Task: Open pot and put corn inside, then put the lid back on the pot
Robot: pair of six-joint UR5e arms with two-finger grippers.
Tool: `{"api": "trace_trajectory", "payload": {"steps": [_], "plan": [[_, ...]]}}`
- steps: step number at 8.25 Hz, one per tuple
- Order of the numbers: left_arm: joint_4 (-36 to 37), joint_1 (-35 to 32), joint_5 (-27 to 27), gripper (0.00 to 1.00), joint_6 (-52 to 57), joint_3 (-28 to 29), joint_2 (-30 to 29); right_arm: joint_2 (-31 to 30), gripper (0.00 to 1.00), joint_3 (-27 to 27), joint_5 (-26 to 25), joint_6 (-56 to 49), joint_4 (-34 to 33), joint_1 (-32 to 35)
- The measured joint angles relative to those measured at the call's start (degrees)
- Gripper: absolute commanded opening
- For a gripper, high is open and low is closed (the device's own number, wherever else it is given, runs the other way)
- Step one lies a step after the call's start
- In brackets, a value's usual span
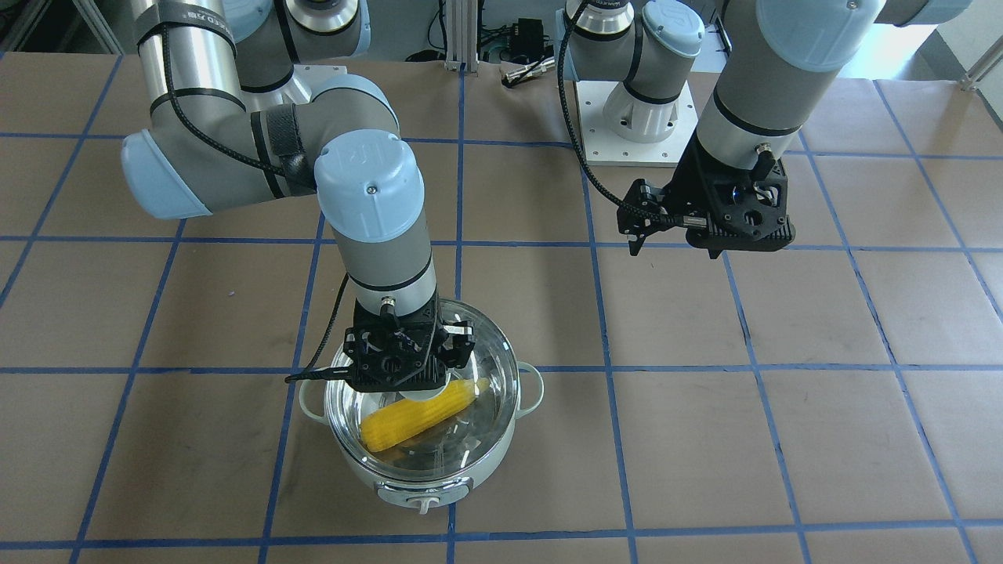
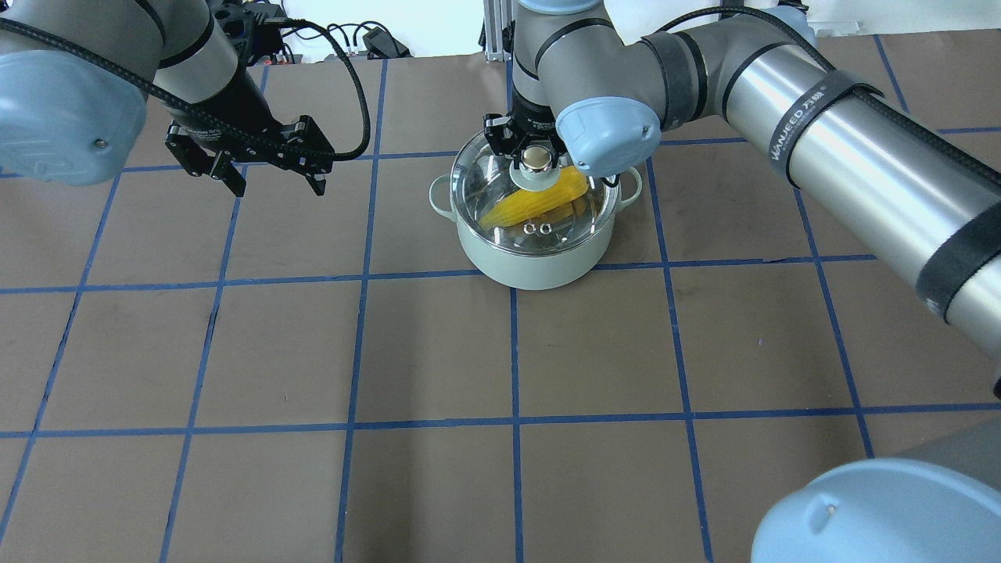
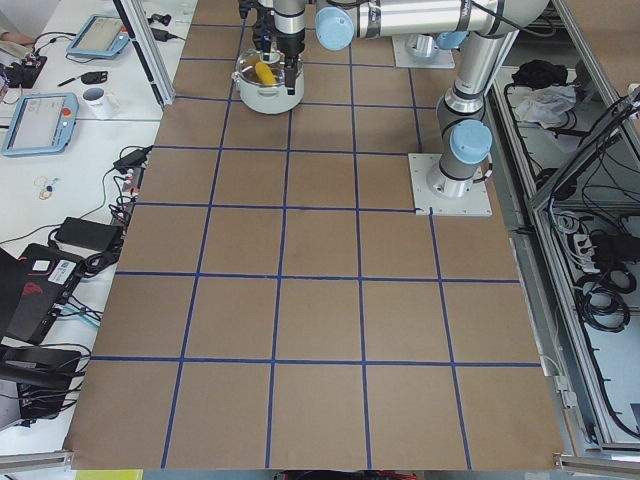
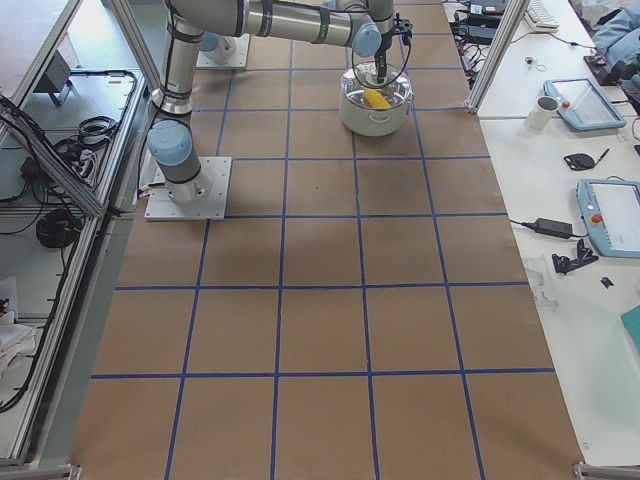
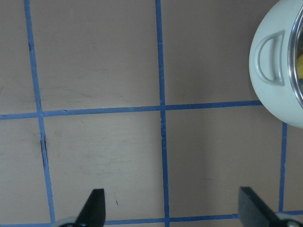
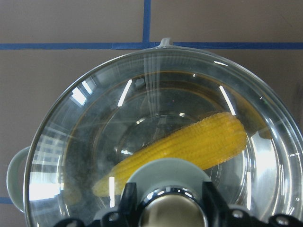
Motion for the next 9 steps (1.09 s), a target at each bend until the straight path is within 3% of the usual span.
{"api": "trace_trajectory", "payload": {"steps": [3, 4, 5, 6, 7, 9], "plan": [[0.0, 0.0, 0.0, 1.00, 0.0, 0.0, 0.0, 0.0, 0.11, 0.0, -0.5, 0.0, -0.6, 0.0], [0.0, 0.0, 0.0, 1.00, 0.0, 0.0, 0.0, 0.0, 0.15, 0.0, -0.6, 0.0, -0.6, 0.0], [0.0, 0.1, 0.0, 1.00, 0.0, 0.0, 0.0, 0.0, 0.31, 0.0, -0.6, 0.0, -0.6, 0.0], [0.0, 0.1, -0.1, 1.00, 0.0, 0.0, 0.0, 0.0, 0.78, 0.3, -0.6, 0.1, -0.7, 0.0], [0.0, 0.1, -0.1, 1.00, 0.0, 0.0, 0.0, 0.0, 1.00, 0.6, -0.6, 0.1, -0.7, 0.0], [0.1, 0.1, -0.1, 1.00, 0.0, 0.0, 0.0, 0.1, 1.00, 0.9, -0.1, 0.4, -0.6, 0.0]]}}
